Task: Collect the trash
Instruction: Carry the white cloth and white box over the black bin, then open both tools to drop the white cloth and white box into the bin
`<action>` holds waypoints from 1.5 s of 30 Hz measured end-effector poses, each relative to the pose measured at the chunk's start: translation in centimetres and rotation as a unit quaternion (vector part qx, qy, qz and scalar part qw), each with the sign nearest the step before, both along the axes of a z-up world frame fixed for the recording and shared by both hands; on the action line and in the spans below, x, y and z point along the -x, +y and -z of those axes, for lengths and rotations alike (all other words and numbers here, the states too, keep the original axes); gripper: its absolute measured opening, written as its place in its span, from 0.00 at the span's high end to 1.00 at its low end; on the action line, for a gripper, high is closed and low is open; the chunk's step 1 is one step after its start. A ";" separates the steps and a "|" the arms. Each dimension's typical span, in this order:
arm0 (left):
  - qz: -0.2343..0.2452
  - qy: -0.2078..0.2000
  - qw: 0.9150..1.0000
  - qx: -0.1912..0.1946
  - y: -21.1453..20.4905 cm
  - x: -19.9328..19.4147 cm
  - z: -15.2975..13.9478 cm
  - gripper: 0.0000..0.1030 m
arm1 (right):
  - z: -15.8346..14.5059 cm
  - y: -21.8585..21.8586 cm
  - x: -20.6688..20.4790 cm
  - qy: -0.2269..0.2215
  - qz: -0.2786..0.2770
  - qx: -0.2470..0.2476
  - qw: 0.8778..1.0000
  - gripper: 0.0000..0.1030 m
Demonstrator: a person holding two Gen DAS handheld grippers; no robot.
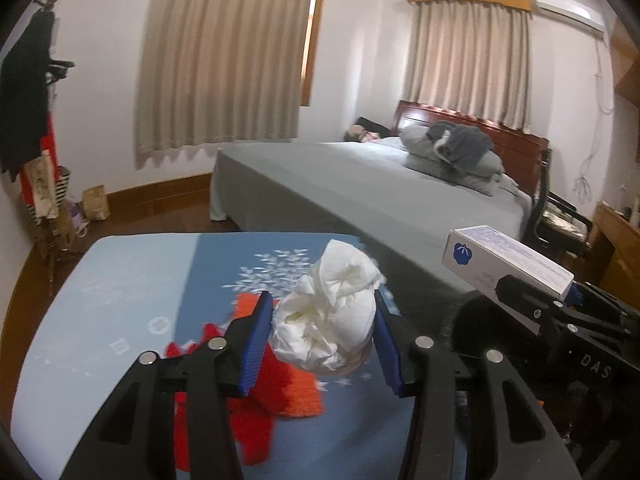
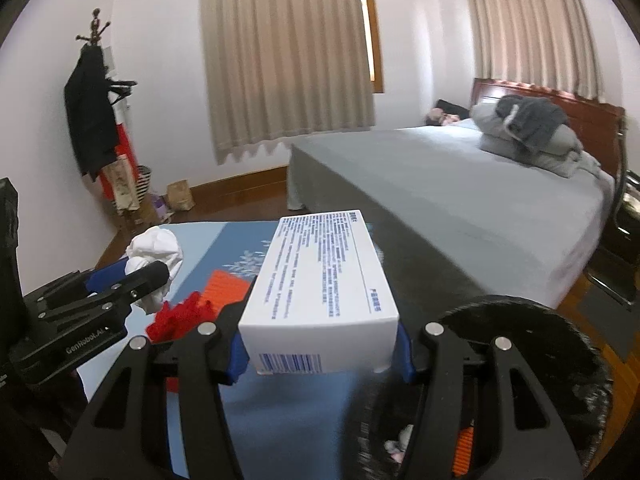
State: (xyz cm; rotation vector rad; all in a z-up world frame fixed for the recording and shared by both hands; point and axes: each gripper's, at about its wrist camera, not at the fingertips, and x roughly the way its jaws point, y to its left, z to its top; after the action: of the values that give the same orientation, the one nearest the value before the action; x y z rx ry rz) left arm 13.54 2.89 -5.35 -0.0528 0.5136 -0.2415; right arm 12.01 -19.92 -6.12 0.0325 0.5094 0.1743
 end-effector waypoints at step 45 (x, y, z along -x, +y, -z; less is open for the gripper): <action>0.224 0.028 0.974 -0.002 -22.4 0.3 3.6 0.36 | 3.9 -19.7 7.2 0.023 0.216 0.004 0.976 0.32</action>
State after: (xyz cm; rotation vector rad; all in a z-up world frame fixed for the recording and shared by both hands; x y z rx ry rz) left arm 13.20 -19.48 -8.91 0.0627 0.5782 -0.6825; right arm 4.85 -39.58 -10.00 0.1388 0.5385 -0.2547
